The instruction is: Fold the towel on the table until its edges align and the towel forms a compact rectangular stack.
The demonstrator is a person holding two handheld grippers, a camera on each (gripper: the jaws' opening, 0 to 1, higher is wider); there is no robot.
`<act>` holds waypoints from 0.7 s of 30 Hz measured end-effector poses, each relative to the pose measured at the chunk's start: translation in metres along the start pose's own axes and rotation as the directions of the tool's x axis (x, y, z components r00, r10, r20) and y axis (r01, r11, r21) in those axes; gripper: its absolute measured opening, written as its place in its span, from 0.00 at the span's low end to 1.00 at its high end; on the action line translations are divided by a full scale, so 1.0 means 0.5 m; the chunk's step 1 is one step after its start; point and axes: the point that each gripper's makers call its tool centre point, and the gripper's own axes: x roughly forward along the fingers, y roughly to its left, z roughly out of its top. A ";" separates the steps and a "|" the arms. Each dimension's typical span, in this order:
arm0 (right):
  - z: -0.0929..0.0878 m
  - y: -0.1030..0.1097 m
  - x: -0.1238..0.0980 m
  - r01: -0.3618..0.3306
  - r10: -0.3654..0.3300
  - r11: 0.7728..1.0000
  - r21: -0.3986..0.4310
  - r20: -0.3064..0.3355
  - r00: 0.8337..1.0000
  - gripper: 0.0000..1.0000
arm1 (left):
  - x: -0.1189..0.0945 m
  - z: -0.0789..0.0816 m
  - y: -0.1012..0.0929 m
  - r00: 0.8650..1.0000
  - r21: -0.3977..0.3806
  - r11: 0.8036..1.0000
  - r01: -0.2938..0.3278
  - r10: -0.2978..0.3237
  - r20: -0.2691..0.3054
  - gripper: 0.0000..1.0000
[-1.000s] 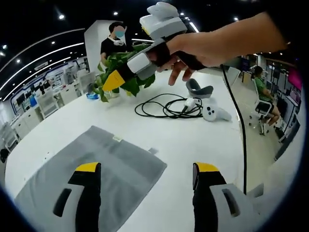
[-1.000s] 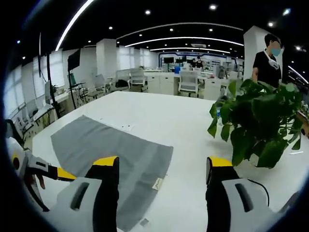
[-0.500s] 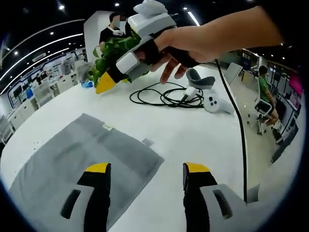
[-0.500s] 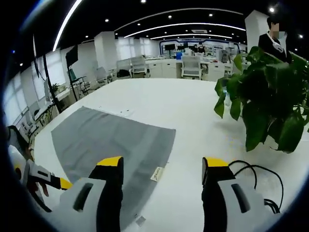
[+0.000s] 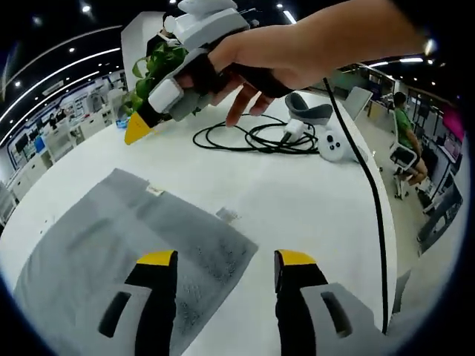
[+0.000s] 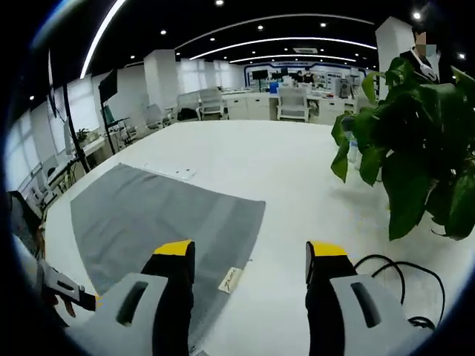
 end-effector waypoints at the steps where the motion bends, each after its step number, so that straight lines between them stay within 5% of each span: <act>1: 0.000 0.000 0.005 -0.001 0.001 1.000 -0.004 -0.002 1.000 0.58 | 0.003 -0.002 0.000 1.000 0.001 1.000 0.002 -0.002 -0.003 0.50; 21: -0.020 -0.002 0.117 -0.024 0.023 1.000 -0.017 -0.046 0.999 0.46 | 0.048 -0.033 -0.008 0.998 0.025 0.999 0.039 -0.037 -0.048 0.37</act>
